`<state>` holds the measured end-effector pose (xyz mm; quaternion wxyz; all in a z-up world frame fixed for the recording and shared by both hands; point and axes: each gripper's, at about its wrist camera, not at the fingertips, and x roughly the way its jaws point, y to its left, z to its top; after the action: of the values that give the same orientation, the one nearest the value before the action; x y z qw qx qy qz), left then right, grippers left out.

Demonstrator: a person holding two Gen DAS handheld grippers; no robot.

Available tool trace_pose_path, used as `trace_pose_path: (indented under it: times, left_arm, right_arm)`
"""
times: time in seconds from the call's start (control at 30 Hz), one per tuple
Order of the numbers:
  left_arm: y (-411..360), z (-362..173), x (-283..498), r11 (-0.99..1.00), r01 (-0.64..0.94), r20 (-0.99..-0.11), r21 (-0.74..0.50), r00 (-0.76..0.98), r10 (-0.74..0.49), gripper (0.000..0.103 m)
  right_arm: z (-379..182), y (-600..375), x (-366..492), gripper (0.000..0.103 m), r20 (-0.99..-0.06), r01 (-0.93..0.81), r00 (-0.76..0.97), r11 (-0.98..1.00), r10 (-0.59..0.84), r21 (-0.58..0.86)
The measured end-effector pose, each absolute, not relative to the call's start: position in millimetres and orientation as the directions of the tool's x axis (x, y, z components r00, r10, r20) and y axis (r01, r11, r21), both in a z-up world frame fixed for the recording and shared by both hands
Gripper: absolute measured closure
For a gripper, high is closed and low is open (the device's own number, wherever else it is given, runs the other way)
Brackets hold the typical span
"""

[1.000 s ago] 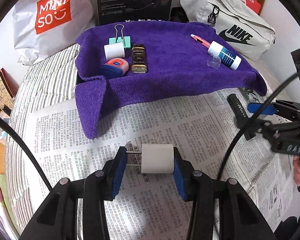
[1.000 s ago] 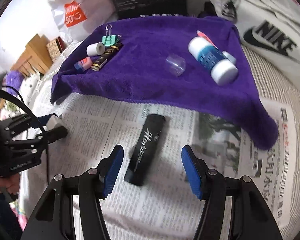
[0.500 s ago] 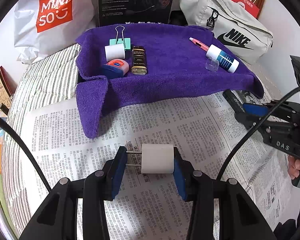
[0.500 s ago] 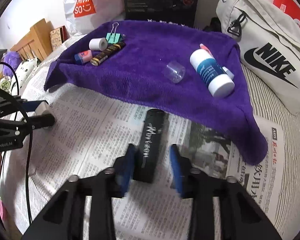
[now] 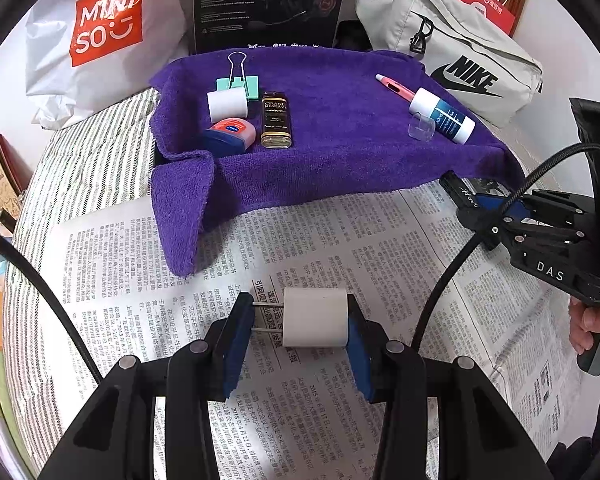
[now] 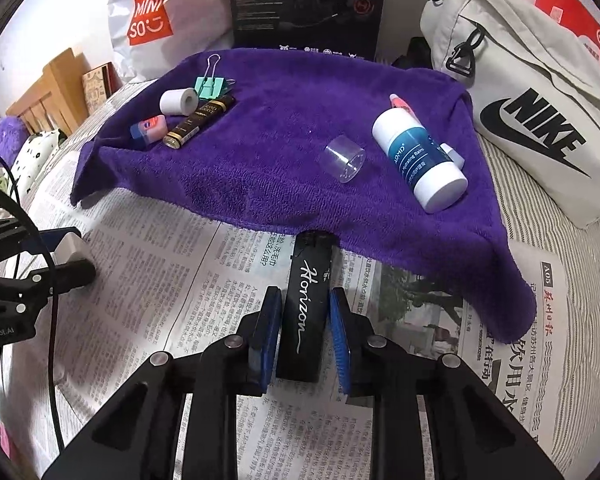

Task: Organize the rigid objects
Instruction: 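Lift the white plug with the left tool while the right tool moves to the black Horizon tube, then grasp the black Horizon tube with the right tool while the left tool holds the plug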

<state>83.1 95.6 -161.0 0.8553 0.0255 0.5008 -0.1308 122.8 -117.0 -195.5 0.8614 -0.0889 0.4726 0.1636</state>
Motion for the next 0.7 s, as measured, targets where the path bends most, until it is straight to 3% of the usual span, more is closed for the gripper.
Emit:
trace_pose_path:
  times: [0.7]
  left_arm:
    - [90.6,-162.4,83.5,0.970,0.235,-0.866,-0.063,0.470,-0.170,0.061]
  right_arm:
    - [-197.1,-118.0,123.0,0.080,-0.831,-0.356,0.517,0.934,0.207,0.011]
